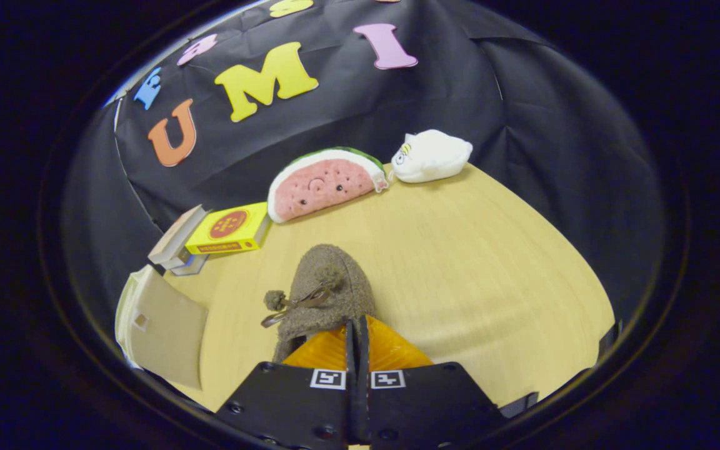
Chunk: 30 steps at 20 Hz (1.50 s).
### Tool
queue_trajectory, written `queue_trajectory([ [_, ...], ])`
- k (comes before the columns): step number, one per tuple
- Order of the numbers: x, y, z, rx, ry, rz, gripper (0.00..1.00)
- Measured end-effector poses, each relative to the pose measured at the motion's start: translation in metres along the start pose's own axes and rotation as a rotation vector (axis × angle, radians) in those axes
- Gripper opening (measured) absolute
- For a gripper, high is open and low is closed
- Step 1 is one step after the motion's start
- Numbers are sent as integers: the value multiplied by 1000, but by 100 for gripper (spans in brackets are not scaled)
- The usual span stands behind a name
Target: Open the storage box then place both shoes into the box .Put the left shoe in first, then the right shoe, with the right side of both shoes facing outward in a uniform manner.
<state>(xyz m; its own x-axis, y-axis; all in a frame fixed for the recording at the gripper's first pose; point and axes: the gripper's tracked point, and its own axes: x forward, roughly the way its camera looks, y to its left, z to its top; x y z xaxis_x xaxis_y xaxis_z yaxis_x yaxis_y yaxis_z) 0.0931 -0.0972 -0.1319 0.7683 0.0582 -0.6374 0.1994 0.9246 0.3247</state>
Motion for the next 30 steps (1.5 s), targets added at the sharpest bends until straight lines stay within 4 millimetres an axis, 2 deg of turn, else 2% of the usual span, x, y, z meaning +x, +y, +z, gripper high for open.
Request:
queue_trajectory([
  [4, -39, 106, 1, 71, -41, 92, 0],
  [8, -66, 214, -8, 66, -66, 174, 0],
  [11, -75, 287, -19, 32, -92, 208, 0],
  [13, -73, 327, -29, 12, -102, 218, 0],
  [15, -68, 354, -46, -17, -102, 209, 0],
  [17, -59, 369, -65, -41, -90, 188, 0],
  [19, -52, 374, -77, -46, -76, 165, 0],
  [25, -33, 354, -93, -72, -60, 60, 0],
  [28, -28, 355, -105, -62, -4, 75, 1],
  [30, -28, 354, -110, -46, 25, 109, 13],
])
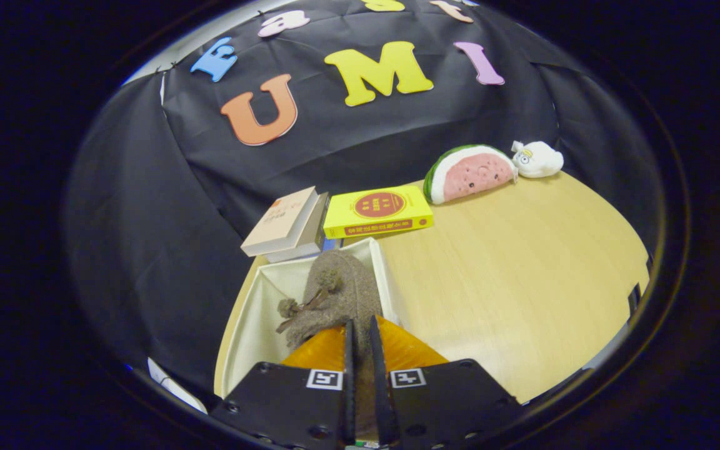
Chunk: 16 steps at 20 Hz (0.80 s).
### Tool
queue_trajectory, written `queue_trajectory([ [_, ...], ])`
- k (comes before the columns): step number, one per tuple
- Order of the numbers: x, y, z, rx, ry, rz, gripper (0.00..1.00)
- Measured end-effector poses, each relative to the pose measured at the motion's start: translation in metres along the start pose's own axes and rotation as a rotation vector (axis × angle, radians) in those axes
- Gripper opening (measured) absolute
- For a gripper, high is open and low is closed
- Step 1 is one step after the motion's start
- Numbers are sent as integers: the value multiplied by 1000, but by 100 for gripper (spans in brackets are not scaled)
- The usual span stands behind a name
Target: Open the storage box then place both shoes into the box .Put the left shoe in first, then the right shoe, with the right side of both shoes facing outward in a uniform manner.
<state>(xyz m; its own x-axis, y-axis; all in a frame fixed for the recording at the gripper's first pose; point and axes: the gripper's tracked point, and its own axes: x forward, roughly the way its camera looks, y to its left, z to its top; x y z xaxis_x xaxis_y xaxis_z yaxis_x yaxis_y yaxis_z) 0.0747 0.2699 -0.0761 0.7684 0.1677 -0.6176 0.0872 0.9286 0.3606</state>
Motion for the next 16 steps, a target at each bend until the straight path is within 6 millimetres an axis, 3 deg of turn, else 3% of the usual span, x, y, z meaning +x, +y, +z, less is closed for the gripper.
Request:
queue_trajectory([
  [3, -8, -1, 4, 0, -5, 36, 37],
  [4, -13, -2, 8, -12, -20, 43, 39],
  [13, -62, -25, 53, -197, -262, 40, 93],
  [16, -88, -39, 67, -272, -380, 18, 96],
])
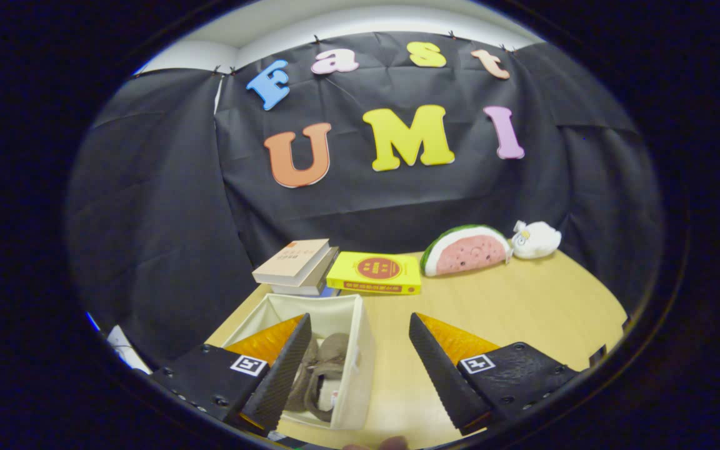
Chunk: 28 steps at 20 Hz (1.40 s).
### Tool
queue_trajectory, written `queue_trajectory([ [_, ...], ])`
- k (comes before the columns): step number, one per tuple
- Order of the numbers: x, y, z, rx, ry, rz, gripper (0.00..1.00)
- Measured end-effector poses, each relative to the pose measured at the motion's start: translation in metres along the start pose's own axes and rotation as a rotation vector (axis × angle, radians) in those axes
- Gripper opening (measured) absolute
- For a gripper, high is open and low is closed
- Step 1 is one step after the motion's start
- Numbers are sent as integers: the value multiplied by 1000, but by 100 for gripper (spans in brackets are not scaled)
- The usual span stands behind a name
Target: Open the storage box then place both shoes into the box .Put the left shoe in first, then the right shoe, with the right side of both shoes facing outward in a uniform manner.
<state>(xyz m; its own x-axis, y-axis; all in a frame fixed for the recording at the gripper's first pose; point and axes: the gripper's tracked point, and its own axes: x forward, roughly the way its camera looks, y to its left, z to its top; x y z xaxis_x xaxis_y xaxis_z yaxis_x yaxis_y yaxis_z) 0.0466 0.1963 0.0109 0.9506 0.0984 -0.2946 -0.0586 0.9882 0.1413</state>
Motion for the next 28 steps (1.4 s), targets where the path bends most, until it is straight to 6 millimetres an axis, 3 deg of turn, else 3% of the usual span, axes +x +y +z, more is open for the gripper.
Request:
queue_trajectory([
  [5, -34, -30, 34, -41, -189, -45, 96],
  [11, -51, -36, 39, -65, -268, -43, 96],
  [28, -30, -31, 31, 3, -239, -13, 96],
])
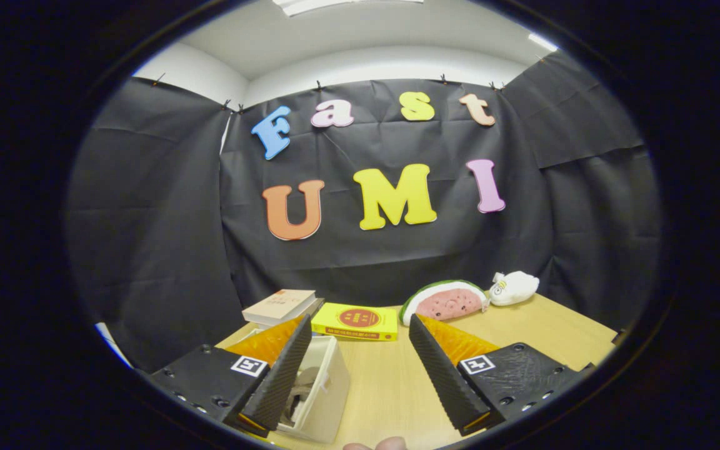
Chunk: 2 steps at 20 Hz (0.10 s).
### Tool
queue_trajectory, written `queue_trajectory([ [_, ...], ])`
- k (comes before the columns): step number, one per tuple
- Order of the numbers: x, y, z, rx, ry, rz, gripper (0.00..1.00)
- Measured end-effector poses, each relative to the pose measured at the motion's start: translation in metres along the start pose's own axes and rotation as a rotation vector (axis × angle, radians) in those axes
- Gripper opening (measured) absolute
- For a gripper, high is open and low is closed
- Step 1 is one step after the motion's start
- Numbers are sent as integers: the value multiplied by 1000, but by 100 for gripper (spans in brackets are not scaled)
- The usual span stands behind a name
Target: Open the storage box then place both shoes into the box .Put the left shoe in first, then the right shoe, with the right side of both shoes facing outward in a uniform manner.
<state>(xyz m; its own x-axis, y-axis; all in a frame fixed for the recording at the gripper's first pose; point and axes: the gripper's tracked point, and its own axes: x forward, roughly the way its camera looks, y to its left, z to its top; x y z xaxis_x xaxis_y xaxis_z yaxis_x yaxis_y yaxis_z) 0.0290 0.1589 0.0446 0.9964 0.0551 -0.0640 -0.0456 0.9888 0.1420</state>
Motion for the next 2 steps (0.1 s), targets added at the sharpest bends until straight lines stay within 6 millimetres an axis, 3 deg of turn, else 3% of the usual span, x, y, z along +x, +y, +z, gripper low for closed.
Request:
queue_trajectory([
  [2, 0, 0, 0, -3, -6, 0, 96],
])
